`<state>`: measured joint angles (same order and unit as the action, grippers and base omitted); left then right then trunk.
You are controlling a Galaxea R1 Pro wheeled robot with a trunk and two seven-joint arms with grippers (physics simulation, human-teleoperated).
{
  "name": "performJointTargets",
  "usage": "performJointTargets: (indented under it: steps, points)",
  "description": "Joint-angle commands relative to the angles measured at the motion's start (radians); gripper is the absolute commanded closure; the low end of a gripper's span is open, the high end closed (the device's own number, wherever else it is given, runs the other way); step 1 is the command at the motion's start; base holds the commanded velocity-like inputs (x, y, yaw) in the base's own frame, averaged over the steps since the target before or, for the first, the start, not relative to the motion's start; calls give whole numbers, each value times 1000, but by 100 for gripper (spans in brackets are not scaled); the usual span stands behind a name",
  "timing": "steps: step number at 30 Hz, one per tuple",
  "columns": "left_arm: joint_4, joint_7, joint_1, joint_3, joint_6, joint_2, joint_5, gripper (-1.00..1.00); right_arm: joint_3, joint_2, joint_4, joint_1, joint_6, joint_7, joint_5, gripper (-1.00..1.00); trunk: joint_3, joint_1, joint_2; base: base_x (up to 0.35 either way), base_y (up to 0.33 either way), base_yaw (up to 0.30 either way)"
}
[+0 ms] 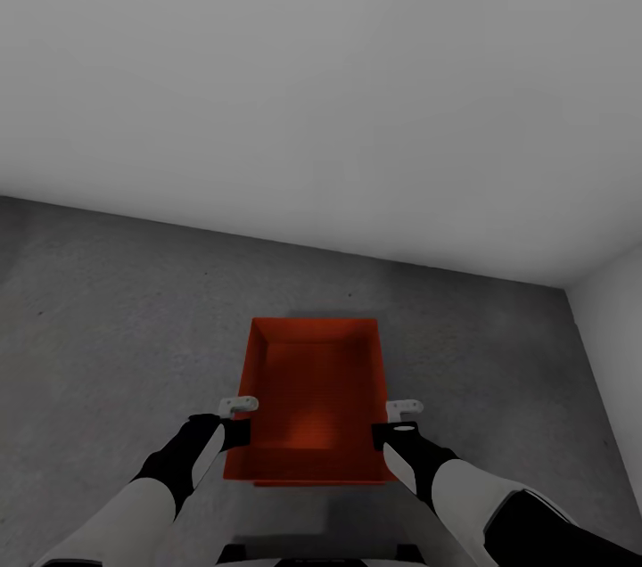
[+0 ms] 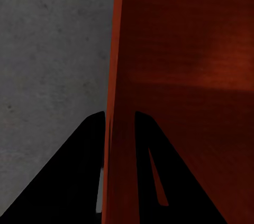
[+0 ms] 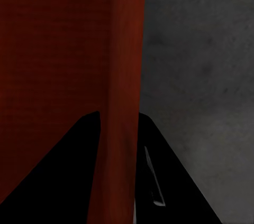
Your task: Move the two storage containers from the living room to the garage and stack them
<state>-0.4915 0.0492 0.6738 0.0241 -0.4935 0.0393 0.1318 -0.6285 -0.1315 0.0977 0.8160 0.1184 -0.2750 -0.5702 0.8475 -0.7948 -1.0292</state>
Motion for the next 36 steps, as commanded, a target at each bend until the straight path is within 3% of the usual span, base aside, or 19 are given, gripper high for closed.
performJointTargets:
  steps: [1,7,22,36]
  points:
    - [-4,11,0,5,-7,16,-23,100,-16,0,-3,0,44,-9,-10,100,4,-4,-8,0,0,0]
    - [-4,11,1,5,-7,17,-23,100,-16,0,-3,1,44,-9,-10,100,23,-27,-50,0,0,0]
    - [-5,11,0,5,-5,17,-25,100,-16,0,-3,0,44,-9,-10,100,23,-27,-50,-2,0,0]
    - [-5,11,0,5,-6,20,-27,100,-16,0,-3,0,44,-9,-10,100,23,-27,-50,-128,0,0]
